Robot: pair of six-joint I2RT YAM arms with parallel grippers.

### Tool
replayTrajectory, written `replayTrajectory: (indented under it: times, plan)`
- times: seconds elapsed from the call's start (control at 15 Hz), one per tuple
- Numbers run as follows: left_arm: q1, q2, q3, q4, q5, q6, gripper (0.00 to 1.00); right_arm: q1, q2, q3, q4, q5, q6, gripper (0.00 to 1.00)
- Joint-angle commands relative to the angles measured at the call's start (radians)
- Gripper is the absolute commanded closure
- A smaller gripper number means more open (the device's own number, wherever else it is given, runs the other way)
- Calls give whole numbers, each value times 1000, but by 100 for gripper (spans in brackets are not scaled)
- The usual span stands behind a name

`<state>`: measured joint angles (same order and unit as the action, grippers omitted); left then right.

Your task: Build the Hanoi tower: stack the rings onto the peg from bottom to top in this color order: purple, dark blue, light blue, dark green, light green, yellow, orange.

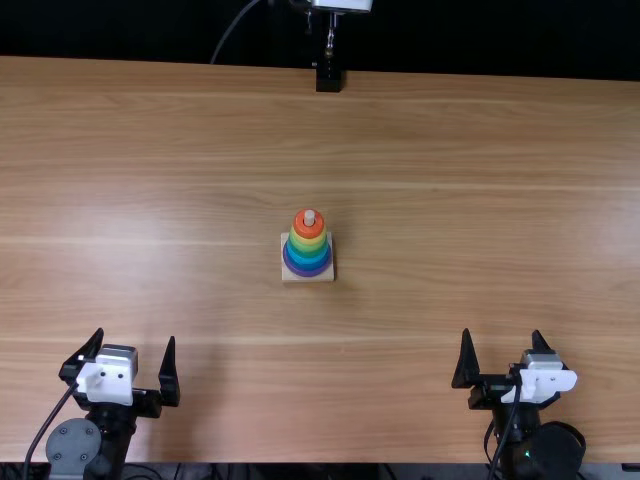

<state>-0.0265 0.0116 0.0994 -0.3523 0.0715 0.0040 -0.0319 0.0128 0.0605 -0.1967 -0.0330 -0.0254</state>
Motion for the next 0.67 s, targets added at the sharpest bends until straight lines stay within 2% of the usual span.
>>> replayTrajectory:
  times: [0.0, 0.07, 0.6]
  plan:
    - [-7, -12, -99, -108, 17, 20, 0, -6, -13, -42, -70, -6, 0, 0]
    - [-9, -12, -99, -113, 9, 20, 0, -6, -13, -42, -70, -6, 0, 0]
    - [-9, -12, -99, -115, 9, 20, 0, -6, -13, -42, -70, -6, 0, 0]
